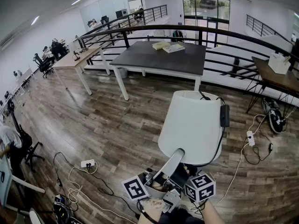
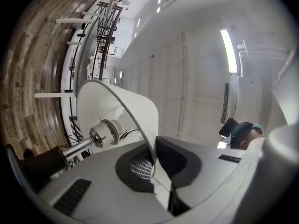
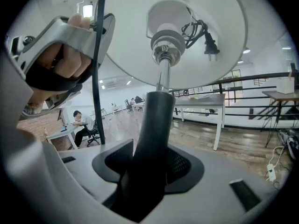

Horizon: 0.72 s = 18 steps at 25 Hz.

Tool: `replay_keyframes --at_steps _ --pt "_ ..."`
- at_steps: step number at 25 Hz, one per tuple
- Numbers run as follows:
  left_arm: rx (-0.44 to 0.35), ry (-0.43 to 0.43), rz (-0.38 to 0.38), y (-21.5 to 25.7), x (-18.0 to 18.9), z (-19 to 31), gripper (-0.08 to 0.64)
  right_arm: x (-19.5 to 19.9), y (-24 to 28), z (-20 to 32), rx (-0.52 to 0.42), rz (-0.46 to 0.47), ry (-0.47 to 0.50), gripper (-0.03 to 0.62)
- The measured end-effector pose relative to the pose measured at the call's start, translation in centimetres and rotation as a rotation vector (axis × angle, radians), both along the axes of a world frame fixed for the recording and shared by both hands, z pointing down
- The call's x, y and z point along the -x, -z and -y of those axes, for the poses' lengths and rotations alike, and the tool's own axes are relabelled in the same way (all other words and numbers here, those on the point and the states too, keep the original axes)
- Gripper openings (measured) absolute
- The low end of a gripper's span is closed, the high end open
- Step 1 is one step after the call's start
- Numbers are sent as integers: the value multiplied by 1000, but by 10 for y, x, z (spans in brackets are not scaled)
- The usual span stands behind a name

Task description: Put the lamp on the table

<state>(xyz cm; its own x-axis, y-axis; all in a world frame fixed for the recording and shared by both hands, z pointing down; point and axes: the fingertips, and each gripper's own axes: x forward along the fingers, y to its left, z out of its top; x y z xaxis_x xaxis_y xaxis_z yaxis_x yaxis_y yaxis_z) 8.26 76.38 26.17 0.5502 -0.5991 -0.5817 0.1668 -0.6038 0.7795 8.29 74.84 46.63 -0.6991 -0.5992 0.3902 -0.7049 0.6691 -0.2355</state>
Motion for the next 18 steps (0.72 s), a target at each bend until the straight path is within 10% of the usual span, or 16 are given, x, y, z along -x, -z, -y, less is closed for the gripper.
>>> replay_keyframes --at_steps 18 --pt "-5 -14 -3 0 -18 -8 25 -15 0 -8 -8 16 -10 222"
